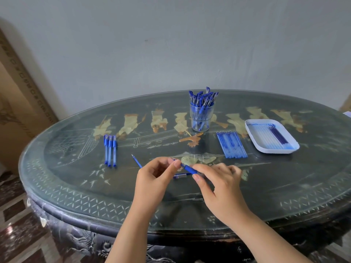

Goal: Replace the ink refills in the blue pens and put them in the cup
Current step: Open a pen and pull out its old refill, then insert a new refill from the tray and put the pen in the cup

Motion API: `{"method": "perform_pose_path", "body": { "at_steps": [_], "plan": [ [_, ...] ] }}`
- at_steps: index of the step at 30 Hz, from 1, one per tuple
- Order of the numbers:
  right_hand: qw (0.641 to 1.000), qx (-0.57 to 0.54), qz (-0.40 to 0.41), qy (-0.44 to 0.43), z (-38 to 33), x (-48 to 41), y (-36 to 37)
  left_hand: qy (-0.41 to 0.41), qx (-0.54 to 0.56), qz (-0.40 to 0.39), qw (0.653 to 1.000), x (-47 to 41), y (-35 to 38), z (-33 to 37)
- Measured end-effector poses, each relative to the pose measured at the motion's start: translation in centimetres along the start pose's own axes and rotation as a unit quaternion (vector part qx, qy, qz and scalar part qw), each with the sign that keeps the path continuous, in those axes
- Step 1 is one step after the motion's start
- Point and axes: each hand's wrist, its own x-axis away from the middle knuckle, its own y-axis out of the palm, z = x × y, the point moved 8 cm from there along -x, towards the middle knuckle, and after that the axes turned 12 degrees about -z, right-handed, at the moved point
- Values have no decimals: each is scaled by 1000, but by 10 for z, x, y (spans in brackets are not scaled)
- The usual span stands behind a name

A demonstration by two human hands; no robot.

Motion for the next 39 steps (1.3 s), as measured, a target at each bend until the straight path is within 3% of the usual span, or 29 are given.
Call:
{"method": "perform_pose_path", "body": {
  "at_steps": [7, 15, 22, 35, 39],
  "plan": [
    [979, -186, -24, 84, 5, -3, 0, -47, -32, -103, 993, 0, 19, -16],
    [972, -213, -56, 86, -1, -7, -7, -35, -7, -108, 994, 0, 20, -13],
    [914, -356, -97, 170, 9, -9, -6, -80, 9, -144, 986, 1, 30, -24],
    [807, -536, -43, 244, 17, -26, -19, -79, -56, -179, 979, -1, 20, -16],
    [826, -519, -26, 217, 14, -41, -38, -86, -76, -184, 976, 1, 16, -16]
  ]
}}
